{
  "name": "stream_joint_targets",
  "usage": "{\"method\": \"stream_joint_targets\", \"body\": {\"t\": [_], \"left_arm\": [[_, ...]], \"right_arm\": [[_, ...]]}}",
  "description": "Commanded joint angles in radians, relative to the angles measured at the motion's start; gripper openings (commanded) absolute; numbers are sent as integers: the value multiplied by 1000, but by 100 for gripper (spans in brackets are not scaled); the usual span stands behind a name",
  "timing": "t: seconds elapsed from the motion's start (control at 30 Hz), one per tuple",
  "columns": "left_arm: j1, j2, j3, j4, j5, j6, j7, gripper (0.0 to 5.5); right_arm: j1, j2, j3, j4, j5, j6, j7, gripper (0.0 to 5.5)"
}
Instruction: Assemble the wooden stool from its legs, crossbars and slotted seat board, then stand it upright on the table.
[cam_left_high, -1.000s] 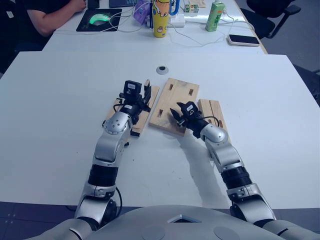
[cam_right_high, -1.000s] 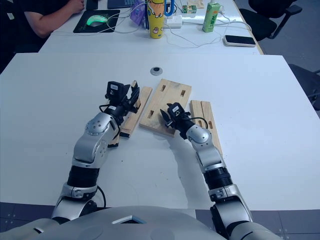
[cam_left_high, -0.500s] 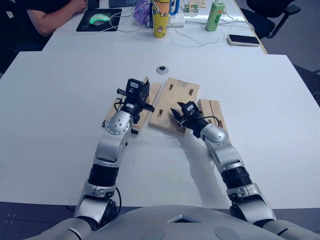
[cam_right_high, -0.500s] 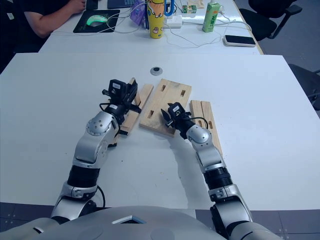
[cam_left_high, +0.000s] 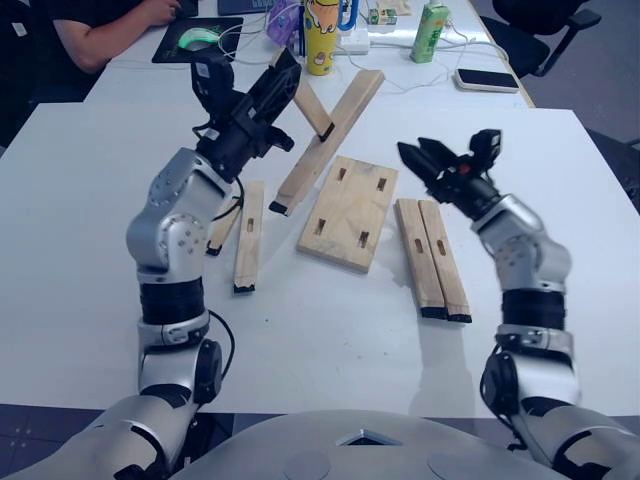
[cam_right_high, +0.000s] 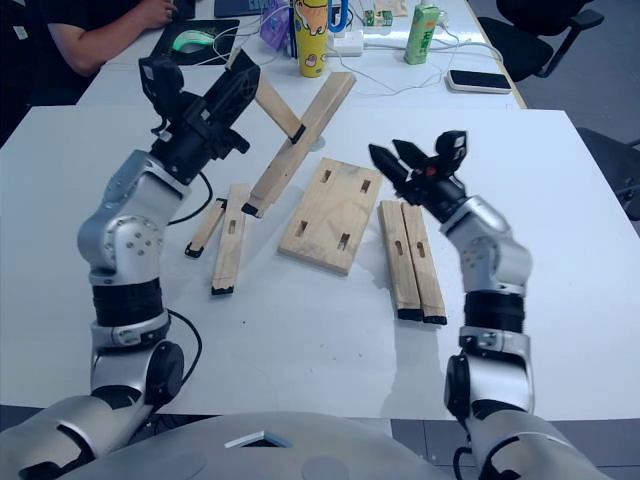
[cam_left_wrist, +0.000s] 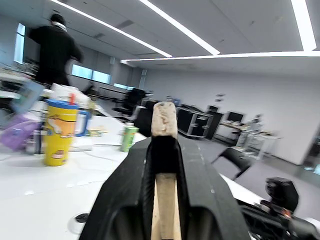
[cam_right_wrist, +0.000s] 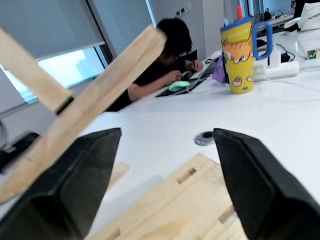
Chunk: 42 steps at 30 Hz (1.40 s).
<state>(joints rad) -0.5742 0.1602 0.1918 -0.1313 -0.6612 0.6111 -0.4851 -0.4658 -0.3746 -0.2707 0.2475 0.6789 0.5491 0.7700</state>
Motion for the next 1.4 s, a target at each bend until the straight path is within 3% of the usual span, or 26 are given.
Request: {"method": "stream_joint_targets", "body": {"t": [0.03,0.2,0.33,0.87,1.4], "left_arm": [[-96,47,73,74,-184,120,-89,42],[-138,67,131,162,-340,227,-124,42],[-127,68,162,218,-419,280,-141,42],[-61,32,121,191,-500,364,-140,42],[-72,52,128,211,-531,404,-142,42]], "right_arm": [[-22,-41,-64,12,199,225,127,426],[-28,-18,-127,-3,352,351,138,501],[-6,-4,-165,-63,519,476,163,503],[-1,30,-97,-99,525,499,136,503],[6,-12,-67,-82,479,460,215,236]]}}
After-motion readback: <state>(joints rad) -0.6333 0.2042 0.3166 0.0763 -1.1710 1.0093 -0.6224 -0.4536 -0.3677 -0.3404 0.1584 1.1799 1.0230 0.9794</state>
